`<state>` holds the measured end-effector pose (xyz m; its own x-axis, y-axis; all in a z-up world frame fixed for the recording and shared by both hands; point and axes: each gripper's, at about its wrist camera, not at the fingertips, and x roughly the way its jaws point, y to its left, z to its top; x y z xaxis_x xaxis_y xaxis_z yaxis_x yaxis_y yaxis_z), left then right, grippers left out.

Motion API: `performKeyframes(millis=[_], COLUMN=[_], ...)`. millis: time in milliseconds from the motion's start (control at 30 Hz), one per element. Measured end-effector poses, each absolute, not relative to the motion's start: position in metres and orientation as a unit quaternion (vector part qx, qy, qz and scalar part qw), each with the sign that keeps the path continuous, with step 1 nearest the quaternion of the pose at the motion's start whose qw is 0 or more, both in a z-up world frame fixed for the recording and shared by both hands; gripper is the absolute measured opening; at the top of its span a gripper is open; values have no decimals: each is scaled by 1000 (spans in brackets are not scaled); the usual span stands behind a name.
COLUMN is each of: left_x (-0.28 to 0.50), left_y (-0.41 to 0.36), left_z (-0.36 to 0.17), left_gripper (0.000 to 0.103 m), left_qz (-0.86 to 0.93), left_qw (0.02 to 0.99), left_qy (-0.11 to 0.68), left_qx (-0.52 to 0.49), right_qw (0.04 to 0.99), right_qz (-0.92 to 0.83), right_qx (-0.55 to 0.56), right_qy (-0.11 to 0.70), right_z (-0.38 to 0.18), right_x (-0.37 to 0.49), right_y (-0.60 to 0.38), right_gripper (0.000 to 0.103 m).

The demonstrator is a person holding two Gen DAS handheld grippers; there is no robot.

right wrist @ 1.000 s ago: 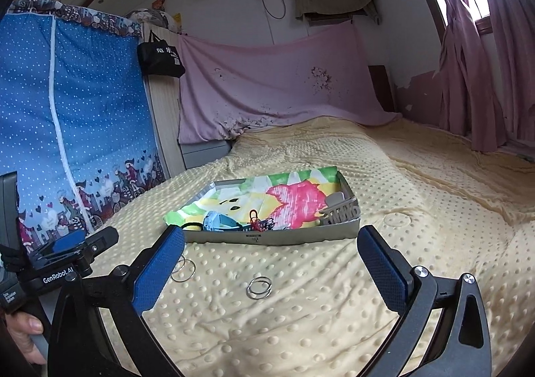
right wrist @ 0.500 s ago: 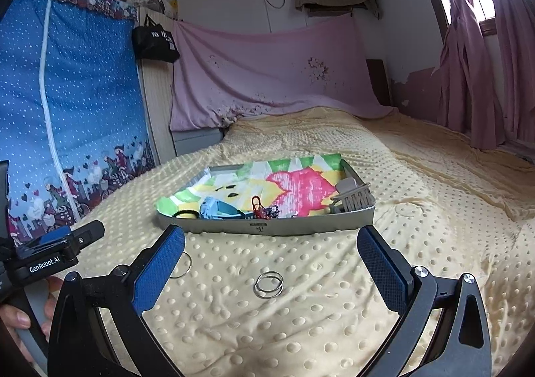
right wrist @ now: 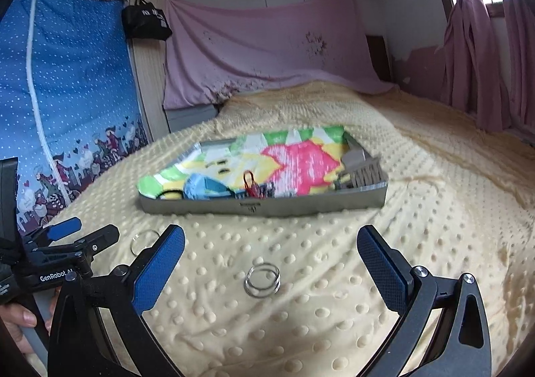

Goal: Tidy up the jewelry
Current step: 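Move both open tools back toward the silver rings on the blanket, then grasp the silver hoop earrings with the left tool while the right tool grasps the small silver rings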

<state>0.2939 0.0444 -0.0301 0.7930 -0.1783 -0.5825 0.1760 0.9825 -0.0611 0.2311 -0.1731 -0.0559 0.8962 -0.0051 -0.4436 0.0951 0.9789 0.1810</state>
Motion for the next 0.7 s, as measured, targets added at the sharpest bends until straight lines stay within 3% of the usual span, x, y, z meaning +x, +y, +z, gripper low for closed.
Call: performKeyframes(millis=[167,200,233,300,633,700], left_x=[304,306,308,312,327,325], left_y=[38,37,35,34,31,32], left_z=[-40,-42,-43,-47,-60,-59], left_gripper=[103,103,102,92,64,54], left_qz=[-124,-130,-138,-145,-155,-157], left_qw=[935,933,930,927,914,914], left_qy=[332,336,340,347,376,374], left_qx=[-5,-4,-4,-5,-14,-14], right_qw=[961,959,958,954,940,938], right_qz=[-22,-21,-19,-16,9,12], right_qx=[119,121,124,128,129,129], right_qy=[250,254,259,271,317,321], right_z=[-73,-76,-80,-86,-108,-112], right_x=[241,242,244,247,270,272], right_y=[-178,-179,-180,-180,-174,-173], right_gripper=[100,94,81,69,55,53])
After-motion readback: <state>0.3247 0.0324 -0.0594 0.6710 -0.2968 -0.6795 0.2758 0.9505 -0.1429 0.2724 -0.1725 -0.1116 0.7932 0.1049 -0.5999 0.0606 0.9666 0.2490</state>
